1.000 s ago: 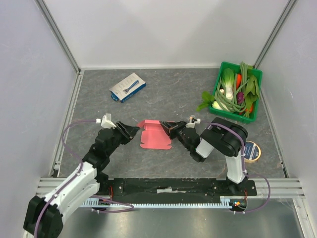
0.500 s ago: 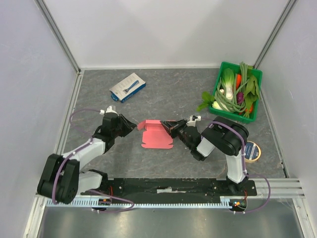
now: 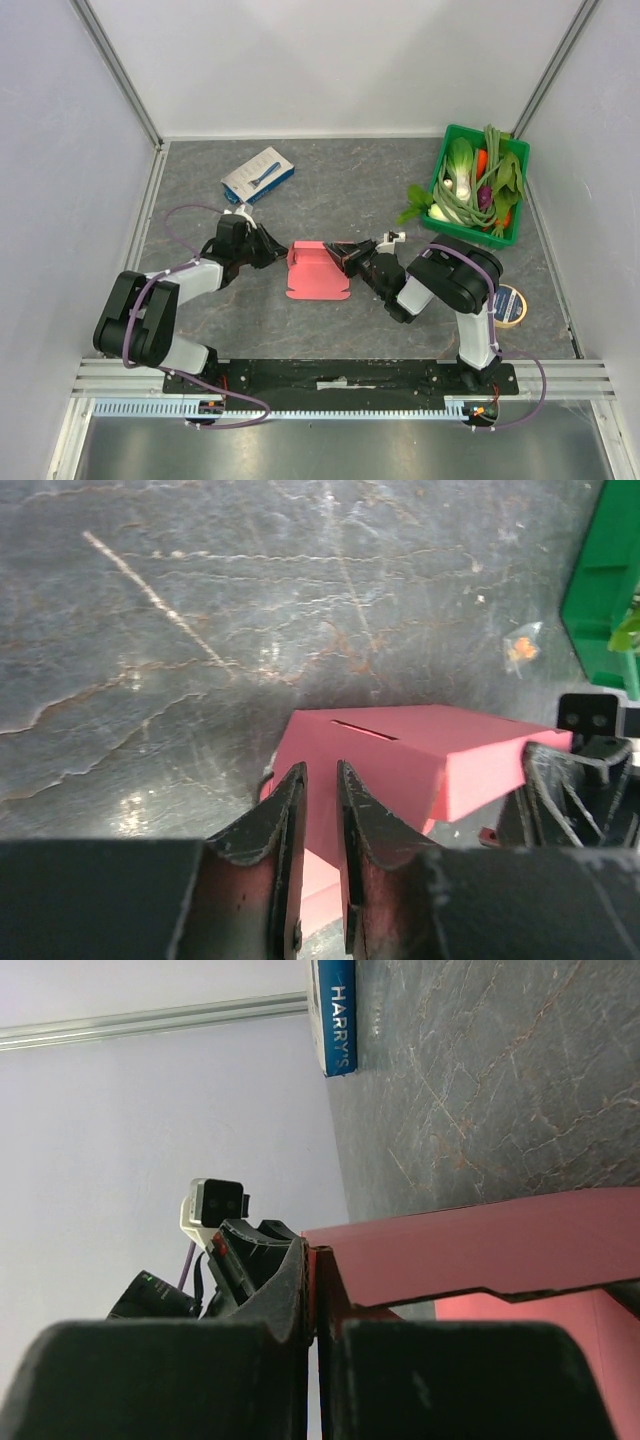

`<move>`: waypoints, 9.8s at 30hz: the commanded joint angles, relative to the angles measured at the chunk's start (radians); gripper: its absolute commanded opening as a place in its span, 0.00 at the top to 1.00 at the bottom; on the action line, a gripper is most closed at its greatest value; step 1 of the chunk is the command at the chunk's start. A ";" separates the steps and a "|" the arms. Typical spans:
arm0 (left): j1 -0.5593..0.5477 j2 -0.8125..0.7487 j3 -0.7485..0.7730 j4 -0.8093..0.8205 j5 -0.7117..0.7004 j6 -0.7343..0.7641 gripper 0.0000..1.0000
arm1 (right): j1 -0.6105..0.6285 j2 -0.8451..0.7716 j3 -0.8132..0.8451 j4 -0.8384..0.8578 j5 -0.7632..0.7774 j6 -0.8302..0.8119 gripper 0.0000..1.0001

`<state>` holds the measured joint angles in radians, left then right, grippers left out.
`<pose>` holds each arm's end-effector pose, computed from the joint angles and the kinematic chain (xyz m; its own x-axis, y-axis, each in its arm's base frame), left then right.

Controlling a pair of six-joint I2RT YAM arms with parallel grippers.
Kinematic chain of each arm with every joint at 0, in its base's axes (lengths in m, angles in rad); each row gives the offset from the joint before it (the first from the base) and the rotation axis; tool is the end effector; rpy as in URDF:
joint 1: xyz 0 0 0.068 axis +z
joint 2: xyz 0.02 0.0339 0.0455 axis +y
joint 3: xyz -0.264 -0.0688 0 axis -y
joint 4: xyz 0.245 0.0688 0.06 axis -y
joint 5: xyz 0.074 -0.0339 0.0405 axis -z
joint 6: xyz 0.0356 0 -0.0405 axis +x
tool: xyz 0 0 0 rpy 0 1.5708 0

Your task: Fold the paper box

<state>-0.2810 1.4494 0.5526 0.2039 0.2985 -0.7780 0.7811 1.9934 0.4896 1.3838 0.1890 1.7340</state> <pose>0.2574 -0.0852 0.1526 -0.7758 -0.4743 -0.4162 -0.0871 0.7337 -0.6738 0.2268 0.2154 0.1008 -0.5378 0.8315 0.1391 0.1747 -0.0515 0.9833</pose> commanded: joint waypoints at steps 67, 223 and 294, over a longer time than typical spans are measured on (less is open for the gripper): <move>-0.190 -0.086 0.033 -0.021 -0.259 0.460 0.67 | -0.008 -0.004 -0.031 -0.049 0.007 -0.040 1.00; -0.405 -0.317 -0.095 -0.084 -0.589 0.229 0.41 | -0.029 -0.041 0.029 -0.187 -0.040 -0.031 0.97; -0.113 -0.167 0.227 -0.247 -0.214 0.320 0.45 | -0.065 -0.491 0.561 -1.542 -0.103 -1.254 0.43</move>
<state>-0.3904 1.4292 0.8146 -0.0212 0.2131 -0.4297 0.7143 1.5223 1.0355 -0.1448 0.0437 0.5186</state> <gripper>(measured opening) 0.560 0.558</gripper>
